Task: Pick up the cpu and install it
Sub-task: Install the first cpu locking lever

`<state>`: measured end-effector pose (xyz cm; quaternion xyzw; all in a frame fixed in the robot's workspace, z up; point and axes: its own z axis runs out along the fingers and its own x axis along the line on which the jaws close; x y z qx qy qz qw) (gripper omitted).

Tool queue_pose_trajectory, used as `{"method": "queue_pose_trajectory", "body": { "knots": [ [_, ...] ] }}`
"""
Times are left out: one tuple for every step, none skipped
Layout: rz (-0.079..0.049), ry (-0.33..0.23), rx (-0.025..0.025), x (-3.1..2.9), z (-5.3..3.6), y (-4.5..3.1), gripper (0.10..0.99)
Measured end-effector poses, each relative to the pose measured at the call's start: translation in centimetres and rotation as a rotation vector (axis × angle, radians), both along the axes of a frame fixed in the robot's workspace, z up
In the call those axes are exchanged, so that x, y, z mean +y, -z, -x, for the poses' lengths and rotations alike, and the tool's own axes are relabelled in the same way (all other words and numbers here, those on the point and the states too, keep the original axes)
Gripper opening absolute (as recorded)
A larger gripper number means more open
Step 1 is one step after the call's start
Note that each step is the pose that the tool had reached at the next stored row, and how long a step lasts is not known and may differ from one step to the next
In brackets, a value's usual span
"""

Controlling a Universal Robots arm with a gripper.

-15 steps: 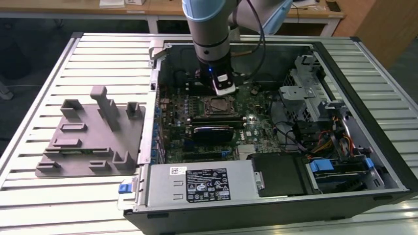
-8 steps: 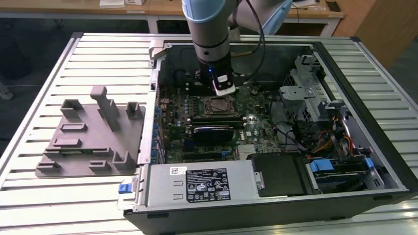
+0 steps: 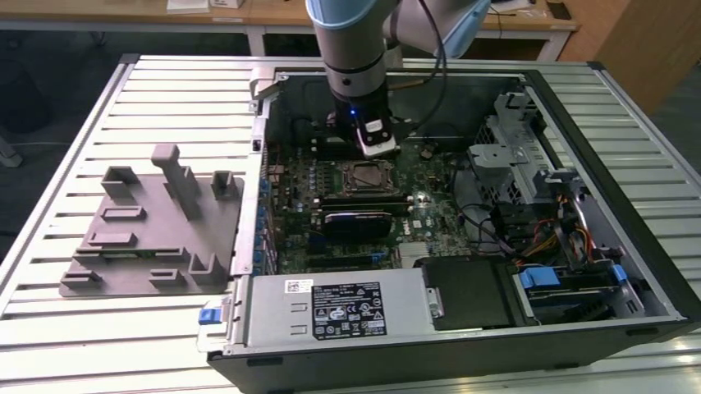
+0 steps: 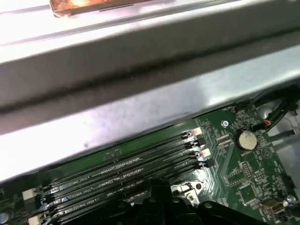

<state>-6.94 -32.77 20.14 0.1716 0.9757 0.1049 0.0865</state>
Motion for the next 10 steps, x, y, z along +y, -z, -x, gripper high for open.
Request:
{"method": "queue_pose_trajectory", "body": {
  "knots": [
    [0.000,0.000,0.0001,0.00,0.00,-0.19,0.106],
    [0.000,0.000,0.0002,0.00,0.00,-0.37,0.106],
    [0.000,0.000,0.0001,0.00,0.00,-0.54,0.106],
    [0.000,0.000,0.0001,0.00,0.00,-0.67,0.106],
    [0.000,0.000,0.0001,0.00,0.00,-0.76,0.106],
    [0.000,0.001,0.0000,0.00,-0.01,-0.79,0.106],
    [0.000,0.001,0.0000,0.00,-0.01,-0.78,0.106],
    [0.000,0.001,0.0000,0.00,-0.01,-0.79,0.106],
    [0.000,0.001,0.0000,0.00,-0.01,-0.79,0.106],
    [0.000,0.001,0.0000,0.00,-0.01,-0.79,0.106]
  ]
}}
